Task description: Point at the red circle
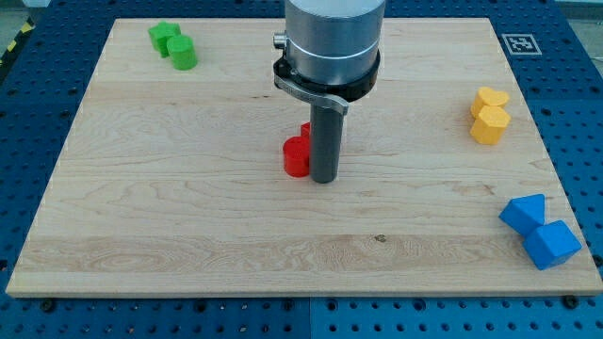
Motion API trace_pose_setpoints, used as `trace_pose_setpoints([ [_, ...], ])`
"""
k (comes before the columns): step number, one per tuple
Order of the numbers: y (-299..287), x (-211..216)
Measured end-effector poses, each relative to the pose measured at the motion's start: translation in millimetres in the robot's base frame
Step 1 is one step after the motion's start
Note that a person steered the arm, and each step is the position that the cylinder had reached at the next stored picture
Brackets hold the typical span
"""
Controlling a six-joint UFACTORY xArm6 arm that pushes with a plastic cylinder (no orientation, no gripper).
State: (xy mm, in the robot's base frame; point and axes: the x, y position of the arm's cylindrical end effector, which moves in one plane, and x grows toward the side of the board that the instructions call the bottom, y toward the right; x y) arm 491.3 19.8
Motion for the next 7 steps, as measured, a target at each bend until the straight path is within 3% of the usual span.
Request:
trace_pose_setpoints([
  [3, -7, 29],
  [6, 6, 30],
  [7, -15, 40],
])
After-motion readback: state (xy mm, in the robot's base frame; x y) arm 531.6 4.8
